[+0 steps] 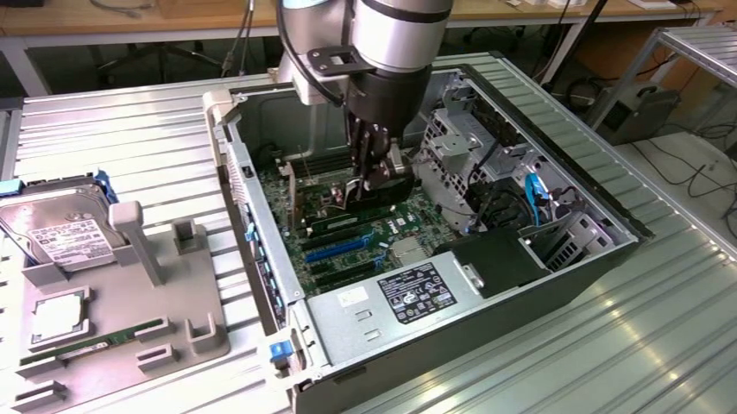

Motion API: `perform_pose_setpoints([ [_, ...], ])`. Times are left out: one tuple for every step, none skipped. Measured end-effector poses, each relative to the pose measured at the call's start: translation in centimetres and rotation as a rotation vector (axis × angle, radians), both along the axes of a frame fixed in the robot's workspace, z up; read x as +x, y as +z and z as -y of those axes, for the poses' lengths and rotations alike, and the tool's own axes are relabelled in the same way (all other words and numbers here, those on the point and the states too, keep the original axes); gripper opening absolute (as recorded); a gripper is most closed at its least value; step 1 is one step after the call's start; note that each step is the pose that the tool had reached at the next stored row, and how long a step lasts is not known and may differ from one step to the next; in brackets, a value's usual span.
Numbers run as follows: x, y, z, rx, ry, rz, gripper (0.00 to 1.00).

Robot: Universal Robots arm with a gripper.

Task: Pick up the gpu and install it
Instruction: 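Insert the gpu into the slot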

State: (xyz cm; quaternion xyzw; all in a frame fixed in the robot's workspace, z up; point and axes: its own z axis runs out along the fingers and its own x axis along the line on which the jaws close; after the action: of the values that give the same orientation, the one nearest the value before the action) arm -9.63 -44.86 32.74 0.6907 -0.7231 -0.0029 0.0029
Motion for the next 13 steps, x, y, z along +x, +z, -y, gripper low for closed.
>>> perform_pose_setpoints([
  [0.0, -0.13, 0.09, 0.0004, 0.006, 0.0000, 0.26],
  [-0.1, -0.26, 0.17, 0.0008, 0.012, 0.0000, 0.26],
  [-0.2, -0.39, 0.24, 0.0013, 0.016, 0.0000, 0.26],
  [-0.3, -0.54, 0.30, 0.0020, 0.020, 0.0000, 0.26],
  [-0.4, -0.70, 0.37, 0.0028, 0.023, 0.0000, 0.26],
  [-0.5, -0.87, 0.45, 0.0040, 0.026, 0.0000, 0.26],
  [-0.7, -1.02, 0.53, 0.0051, 0.029, 0.0000, 0.26],
  [-1.0, -1.22, 0.70, 0.0093, 0.032, 0.0000, 0.26],
  [-1.1, -1.30, 0.88, 0.0170, 0.032, 0.0002, 0.26],
  [-1.2, -1.35, 1.00, 0.0227, 0.033, 0.0003, 0.26],
  [-1.3, -1.42, 1.15, 0.0296, 0.033, 0.0005, 0.26],
  [-1.4, -1.47, 1.22, 0.0335, 0.034, 0.0006, 0.26],
  [-1.5, -1.70, 1.24, 0.0365, 0.034, 0.0012, 0.26],
])
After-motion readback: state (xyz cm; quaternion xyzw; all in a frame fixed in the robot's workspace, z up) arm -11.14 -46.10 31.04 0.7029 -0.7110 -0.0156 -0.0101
